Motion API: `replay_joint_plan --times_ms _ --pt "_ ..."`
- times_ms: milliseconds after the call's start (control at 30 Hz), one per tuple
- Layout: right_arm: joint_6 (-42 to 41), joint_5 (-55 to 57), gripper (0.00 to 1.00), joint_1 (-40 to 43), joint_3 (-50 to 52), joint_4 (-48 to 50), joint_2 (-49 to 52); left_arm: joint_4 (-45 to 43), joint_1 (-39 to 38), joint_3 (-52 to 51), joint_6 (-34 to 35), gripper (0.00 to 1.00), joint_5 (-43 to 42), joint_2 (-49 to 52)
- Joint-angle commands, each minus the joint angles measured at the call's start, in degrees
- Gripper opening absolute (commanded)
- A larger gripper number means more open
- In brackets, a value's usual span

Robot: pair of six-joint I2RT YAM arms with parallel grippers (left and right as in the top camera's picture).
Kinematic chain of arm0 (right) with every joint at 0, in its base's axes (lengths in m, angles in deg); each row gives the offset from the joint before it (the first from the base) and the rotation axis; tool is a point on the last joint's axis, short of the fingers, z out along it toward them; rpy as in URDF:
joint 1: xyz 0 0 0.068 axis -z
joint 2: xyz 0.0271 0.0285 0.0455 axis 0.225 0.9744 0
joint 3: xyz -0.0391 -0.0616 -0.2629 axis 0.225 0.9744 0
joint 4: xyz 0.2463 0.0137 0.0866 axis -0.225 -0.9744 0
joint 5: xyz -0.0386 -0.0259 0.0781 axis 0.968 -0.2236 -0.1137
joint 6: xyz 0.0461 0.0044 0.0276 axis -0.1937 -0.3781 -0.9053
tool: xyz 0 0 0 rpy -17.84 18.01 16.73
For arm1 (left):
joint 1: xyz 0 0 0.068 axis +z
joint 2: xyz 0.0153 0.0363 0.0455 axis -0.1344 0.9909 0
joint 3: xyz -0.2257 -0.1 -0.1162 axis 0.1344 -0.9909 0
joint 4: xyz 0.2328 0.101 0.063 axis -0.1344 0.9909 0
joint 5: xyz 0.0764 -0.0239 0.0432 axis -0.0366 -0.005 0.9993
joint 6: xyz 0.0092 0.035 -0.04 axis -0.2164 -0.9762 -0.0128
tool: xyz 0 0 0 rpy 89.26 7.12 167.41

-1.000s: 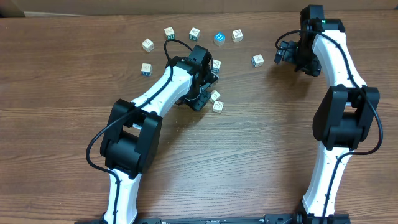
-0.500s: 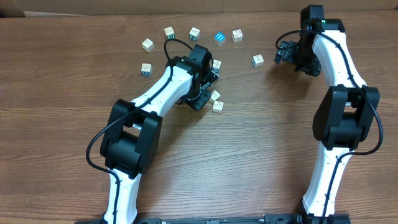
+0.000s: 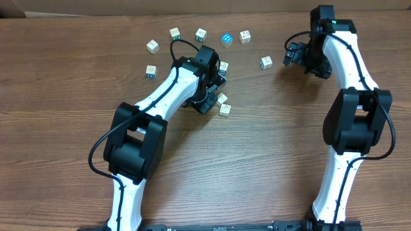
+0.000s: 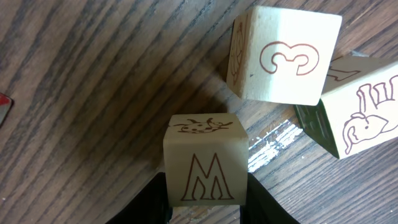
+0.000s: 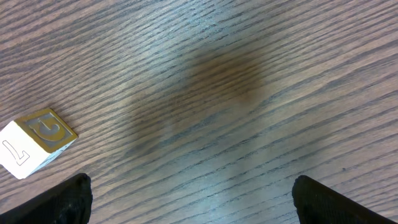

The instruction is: Form a circle

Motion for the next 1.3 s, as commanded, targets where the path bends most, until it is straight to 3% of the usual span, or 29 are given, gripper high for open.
replay_joint_plan --times_ms 0,267,500,1267 --pt "-0.24 0.13 1.0 0.07 -1.25 0.13 -1.4 0.24 -0.17 1.7 -1.79 0.32 -0.81 -0.57" --pt "-0.24 0.13 1.0 0.07 -1.25 0.13 -1.4 0.26 -0.17 1.7 -1.77 0.33 -0.81 -0.55" --pt "-0.24 0.13 1.0 0.07 -1.25 0.13 -1.4 0.26 -0.15 1.66 -1.73 0.41 -0.81 -0.52" --pt "-0.24 0.13 1.0 0.07 -1.25 0.15 -1.4 0.26 -0.15 1.6 -1.46 0.39 -0.81 -0.5"
